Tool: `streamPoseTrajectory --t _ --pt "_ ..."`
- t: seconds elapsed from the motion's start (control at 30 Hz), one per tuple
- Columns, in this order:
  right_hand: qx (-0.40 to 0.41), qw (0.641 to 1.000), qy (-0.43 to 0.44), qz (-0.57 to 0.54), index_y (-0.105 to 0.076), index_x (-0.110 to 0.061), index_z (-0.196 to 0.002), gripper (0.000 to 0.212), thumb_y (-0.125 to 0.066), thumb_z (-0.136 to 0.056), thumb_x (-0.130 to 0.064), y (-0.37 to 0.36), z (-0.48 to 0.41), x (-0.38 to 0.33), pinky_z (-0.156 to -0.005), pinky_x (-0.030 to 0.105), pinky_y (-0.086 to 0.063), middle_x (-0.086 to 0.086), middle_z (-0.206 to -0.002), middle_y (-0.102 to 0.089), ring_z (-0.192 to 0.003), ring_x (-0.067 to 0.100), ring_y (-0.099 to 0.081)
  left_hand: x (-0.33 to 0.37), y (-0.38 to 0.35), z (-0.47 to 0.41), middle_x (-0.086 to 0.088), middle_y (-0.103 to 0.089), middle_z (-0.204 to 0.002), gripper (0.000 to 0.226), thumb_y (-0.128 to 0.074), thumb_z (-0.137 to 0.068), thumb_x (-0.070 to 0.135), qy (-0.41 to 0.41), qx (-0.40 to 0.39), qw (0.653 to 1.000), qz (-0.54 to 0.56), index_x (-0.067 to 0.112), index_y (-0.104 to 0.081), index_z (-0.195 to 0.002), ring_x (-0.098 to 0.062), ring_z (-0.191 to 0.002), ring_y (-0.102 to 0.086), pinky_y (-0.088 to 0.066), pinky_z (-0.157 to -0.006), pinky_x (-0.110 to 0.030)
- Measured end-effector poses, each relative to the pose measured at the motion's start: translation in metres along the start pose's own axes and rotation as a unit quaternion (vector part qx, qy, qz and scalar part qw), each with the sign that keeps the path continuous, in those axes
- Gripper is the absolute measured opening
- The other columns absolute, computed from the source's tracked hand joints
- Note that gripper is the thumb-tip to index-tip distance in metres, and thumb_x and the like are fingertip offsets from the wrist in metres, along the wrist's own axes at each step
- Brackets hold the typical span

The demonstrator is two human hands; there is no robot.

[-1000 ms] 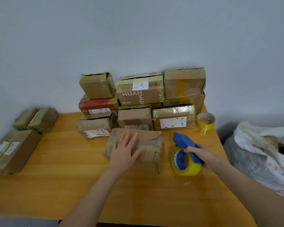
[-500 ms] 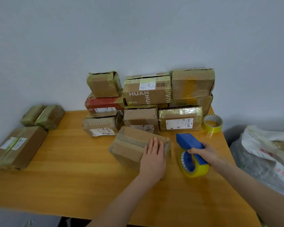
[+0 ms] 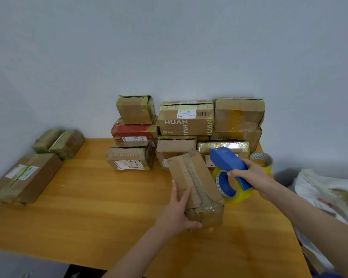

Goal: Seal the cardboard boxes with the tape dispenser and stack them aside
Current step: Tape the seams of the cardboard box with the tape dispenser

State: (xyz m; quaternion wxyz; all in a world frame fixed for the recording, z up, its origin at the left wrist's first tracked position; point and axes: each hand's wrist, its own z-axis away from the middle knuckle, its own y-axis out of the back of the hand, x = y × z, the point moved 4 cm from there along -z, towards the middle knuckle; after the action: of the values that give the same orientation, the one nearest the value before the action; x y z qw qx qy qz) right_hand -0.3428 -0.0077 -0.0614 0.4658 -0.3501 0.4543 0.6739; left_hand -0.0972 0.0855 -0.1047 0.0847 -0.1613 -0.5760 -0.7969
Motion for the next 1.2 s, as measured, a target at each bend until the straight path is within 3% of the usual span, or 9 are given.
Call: streamPoseTrajectory --t 0.17,0.37,0.47,0.57,0.67,0.8,0.93,1.1,1.2 --pt "-0.001 1.0 0.001 0.017 -0.05 -0.024 -0.123 0.056 -0.079 -0.075 -0.02 0.003 0.001 0.0 -0.06 0.022 -0.045 -0.002 -0.104 -0.059 -0.088 0.014 -0.06 0.003 0.016 -0.016 0.006 0.03 -0.154 0.09 -0.069 -0.084 0.037 -0.059 -0.002 0.998 0.008 0.034 -0.01 -0.152 -0.022 -0.143 -0.025 -0.03 -0.115 -0.036" --pt "0.004 1.0 -0.018 0.024 -0.052 -0.018 -0.122 0.062 -0.083 -0.068 -0.023 0.023 0.003 -0.001 -0.064 0.026 -0.047 0.002 -0.104 -0.061 -0.09 0.019 -0.061 -0.004 0.031 -0.027 0.008 0.021 -0.158 0.086 -0.069 -0.087 0.023 -0.098 -0.003 0.995 0.029 0.03 -0.015 -0.153 -0.018 -0.147 -0.012 -0.026 -0.117 -0.036" --pt "-0.005 1.0 -0.009 0.028 -0.055 -0.019 -0.116 0.071 -0.08 -0.05 -0.032 0.038 0.007 -0.013 -0.067 0.028 -0.048 0.005 -0.104 -0.061 -0.091 0.021 -0.061 -0.011 0.035 -0.026 0.01 0.02 -0.158 0.089 -0.07 -0.085 0.027 -0.085 -0.016 0.996 0.022 0.032 -0.013 -0.153 -0.019 -0.147 -0.012 -0.026 -0.117 -0.038" --pt "-0.037 0.999 0.013 0.026 -0.057 -0.023 -0.114 0.069 -0.078 -0.048 -0.026 0.051 0.014 -0.032 -0.071 0.029 -0.05 0.006 -0.107 -0.063 -0.093 0.023 -0.064 -0.011 0.05 -0.026 0.004 0.016 -0.159 0.101 -0.072 -0.077 0.049 -0.074 -0.028 0.995 -0.062 0.032 -0.008 -0.153 -0.019 -0.148 0.005 -0.007 -0.121 -0.043" --pt "-0.086 0.994 0.048 0.054 -0.06 -0.026 -0.112 0.068 -0.079 -0.047 -0.024 0.056 0.024 -0.054 -0.072 0.026 -0.051 0.004 -0.104 -0.067 -0.088 0.018 -0.068 0.012 0.082 -0.025 0.008 -0.015 -0.159 0.089 -0.067 -0.078 0.056 -0.047 0.088 0.988 0.117 0.035 -0.018 -0.15 -0.015 -0.146 -0.014 -0.019 -0.118 -0.042" --pt "-0.152 0.981 0.087 0.085 -0.061 -0.034 -0.114 0.078 -0.081 -0.039 -0.032 0.048 0.039 -0.076 -0.068 0.02 -0.054 -0.008 -0.103 -0.068 -0.089 0.007 -0.068 0.033 0.096 -0.027 -0.002 -0.051 -0.14 0.098 -0.054 -0.066 0.077 0.047 0.06 0.863 0.5 0.018 -0.04 -0.143 -0.014 -0.12 -0.055 -0.048 -0.101 -0.039" --pt "-0.191 0.965 0.118 0.136 -0.06 -0.035 -0.114 0.07 -0.081 -0.047 -0.03 0.032 0.052 -0.086 -0.075 0.026 -0.055 -0.009 -0.105 -0.066 -0.094 0.009 -0.067 0.041 0.085 -0.027 -0.007 -0.068 -0.117 0.079 -0.059 -0.072 0.067 0.1 -0.058 0.755 0.646 0.01 -0.052 -0.126 -0.018 -0.102 -0.068 -0.056 -0.088 -0.037" --pt "-0.211 0.948 0.132 0.199 -0.059 -0.036 -0.116 0.064 -0.08 -0.057 -0.027 0.018 0.058 -0.085 -0.083 0.031 -0.057 -0.007 -0.108 -0.063 -0.095 0.009 -0.066 0.033 0.08 -0.024 0.004 -0.074 -0.078 0.019 -0.067 -0.087 0.031 0.089 0.019 0.79 0.607 0.014 -0.071 -0.095 -0.008 -0.077 -0.069 -0.053 -0.066 -0.021" --pt "-0.212 0.931 0.163 0.249 -0.056 -0.039 -0.112 0.059 -0.08 -0.058 -0.036 0.006 0.059 -0.084 -0.075 0.018 -0.055 -0.011 -0.106 -0.06 -0.091 -0.001 -0.062 0.028 0.083 -0.021 0.004 -0.072 -0.073 0.011 -0.064 -0.091 0.022 0.103 0.075 0.836 0.533 0.018 -0.072 -0.084 -0.003 -0.067 -0.065 -0.05 -0.061 -0.017"
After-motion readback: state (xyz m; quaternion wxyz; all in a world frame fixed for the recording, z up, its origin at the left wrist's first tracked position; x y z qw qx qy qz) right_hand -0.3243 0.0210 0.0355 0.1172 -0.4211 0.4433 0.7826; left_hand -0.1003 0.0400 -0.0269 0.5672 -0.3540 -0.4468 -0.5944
